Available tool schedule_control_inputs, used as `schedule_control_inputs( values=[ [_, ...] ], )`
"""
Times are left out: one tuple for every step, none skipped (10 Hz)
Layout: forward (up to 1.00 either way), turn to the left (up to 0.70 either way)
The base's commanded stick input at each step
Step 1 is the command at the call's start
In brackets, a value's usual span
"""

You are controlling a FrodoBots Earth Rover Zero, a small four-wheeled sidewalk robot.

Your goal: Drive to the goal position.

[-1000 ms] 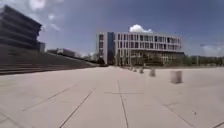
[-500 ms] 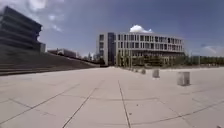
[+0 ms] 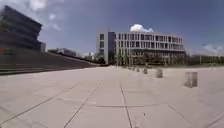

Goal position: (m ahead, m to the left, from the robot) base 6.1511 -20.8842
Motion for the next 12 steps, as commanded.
schedule_control_inputs(
  values=[
    [0.7,0.01],
    [0.7,0.01],
    [0.7,0.01],
    [0.7,0.01],
    [0.85,0.01],
    [0.85,0.01],
    [0.85,0.01],
    [0.85,0.01],
    [0.85,0.01],
    [0.85,0.01],
    [0.85,0.01],
    [0.85,0.01]
  ],
)
